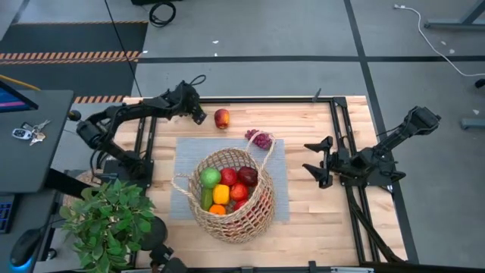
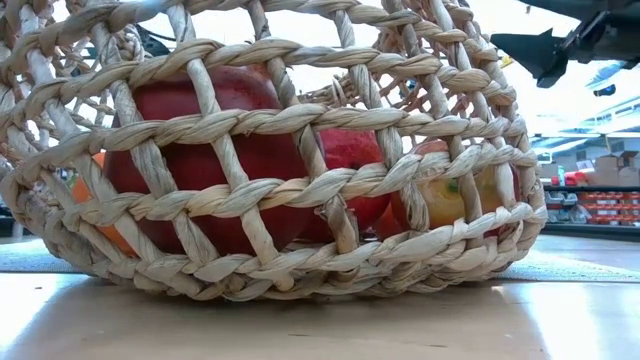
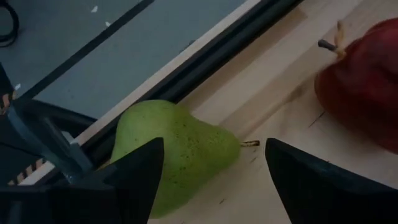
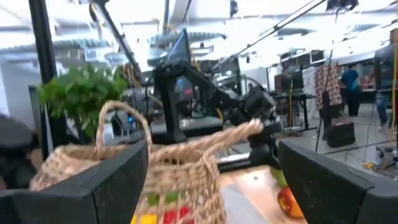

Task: Build produce basket
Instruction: Put the green pear into the brown basket

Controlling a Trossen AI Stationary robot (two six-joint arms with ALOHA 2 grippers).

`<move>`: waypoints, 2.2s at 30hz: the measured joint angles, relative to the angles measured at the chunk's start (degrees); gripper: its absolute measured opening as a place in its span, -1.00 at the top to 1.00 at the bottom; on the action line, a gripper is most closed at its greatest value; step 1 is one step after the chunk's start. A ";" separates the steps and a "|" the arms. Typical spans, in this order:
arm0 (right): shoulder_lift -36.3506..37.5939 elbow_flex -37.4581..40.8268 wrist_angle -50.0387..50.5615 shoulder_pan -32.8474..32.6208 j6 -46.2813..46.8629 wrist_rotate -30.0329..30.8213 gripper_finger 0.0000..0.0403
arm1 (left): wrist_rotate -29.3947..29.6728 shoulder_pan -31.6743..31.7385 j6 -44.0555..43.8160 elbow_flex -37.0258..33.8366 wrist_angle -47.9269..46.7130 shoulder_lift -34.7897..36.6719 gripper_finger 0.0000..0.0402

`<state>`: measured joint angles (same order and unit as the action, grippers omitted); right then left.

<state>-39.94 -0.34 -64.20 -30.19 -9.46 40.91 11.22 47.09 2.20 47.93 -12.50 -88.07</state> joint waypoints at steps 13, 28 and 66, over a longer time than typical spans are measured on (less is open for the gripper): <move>0.48 0.02 0.48 1.15 1.88 -0.33 -0.80 | 4.77 1.87 6.73 9.08 -14.00 -5.82 -0.45; 0.76 0.01 -1.49 1.15 -0.69 0.51 -0.80 | 6.08 1.70 7.03 8.76 -28.32 -3.56 -0.45; 4.33 0.00 14.61 1.48 -2.53 1.45 -0.80 | 0.83 2.74 3.23 4.25 -12.30 2.82 -0.45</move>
<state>-35.61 -0.33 -49.58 -28.71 -11.99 42.35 12.05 49.83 5.44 52.18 -24.81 -85.25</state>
